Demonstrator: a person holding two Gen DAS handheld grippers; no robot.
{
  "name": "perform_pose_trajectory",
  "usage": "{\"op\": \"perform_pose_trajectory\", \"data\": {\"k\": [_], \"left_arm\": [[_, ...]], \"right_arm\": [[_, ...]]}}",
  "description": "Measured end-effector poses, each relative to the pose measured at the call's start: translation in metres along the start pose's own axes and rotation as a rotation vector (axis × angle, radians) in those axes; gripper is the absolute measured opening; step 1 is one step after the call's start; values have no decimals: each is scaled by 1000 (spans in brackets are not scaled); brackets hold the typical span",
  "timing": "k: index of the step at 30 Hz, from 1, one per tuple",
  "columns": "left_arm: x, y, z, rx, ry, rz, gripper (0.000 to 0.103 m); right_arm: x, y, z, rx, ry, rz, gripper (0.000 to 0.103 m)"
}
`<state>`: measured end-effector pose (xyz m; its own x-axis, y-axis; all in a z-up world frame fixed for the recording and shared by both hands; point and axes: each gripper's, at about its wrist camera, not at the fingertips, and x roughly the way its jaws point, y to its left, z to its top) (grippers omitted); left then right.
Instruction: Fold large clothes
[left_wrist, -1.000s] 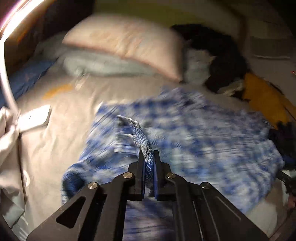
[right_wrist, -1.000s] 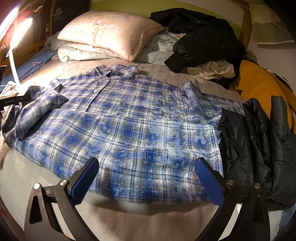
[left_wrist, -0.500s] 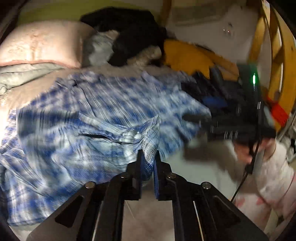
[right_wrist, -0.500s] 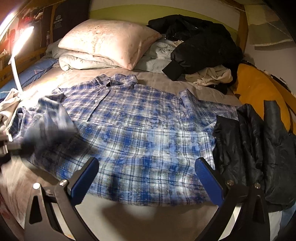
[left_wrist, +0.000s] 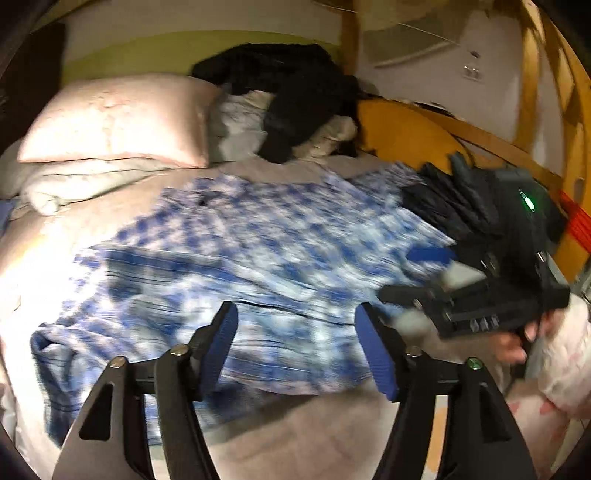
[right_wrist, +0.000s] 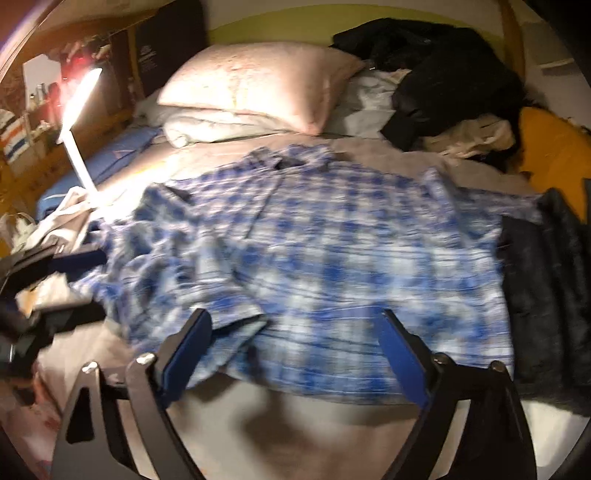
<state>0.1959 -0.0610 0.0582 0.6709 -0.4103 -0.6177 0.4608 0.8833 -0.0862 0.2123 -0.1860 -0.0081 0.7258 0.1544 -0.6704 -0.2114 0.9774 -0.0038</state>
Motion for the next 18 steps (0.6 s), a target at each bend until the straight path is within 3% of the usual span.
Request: {"op": "perform_pose_trajectory", "data": {"k": [3, 7, 10, 11, 12, 15, 18], "left_arm": [[-1, 16, 1, -35, -13, 63, 80], [2, 32, 1, -62, 1, 149, 85], [8, 43, -1, -98, 15, 178, 85], [9, 46, -1, -107, 19, 182, 85], [11, 50, -1, -118, 22, 193, 85], [12, 60, 0, -145, 20, 230, 85], [9, 72, 3, -184, 4, 270, 85]], "right_arm": [[15, 10, -4, 6, 24, 36, 72], [29, 19, -11, 13, 44, 55, 60], [35, 29, -12, -16, 36, 47, 30], [36, 31, -12, -15, 24, 22, 10], [36, 31, -10, -1, 13, -4, 5], [33, 18, -2, 61, -25, -24, 2], [44, 6, 25, 34, -13, -126, 2]]}}
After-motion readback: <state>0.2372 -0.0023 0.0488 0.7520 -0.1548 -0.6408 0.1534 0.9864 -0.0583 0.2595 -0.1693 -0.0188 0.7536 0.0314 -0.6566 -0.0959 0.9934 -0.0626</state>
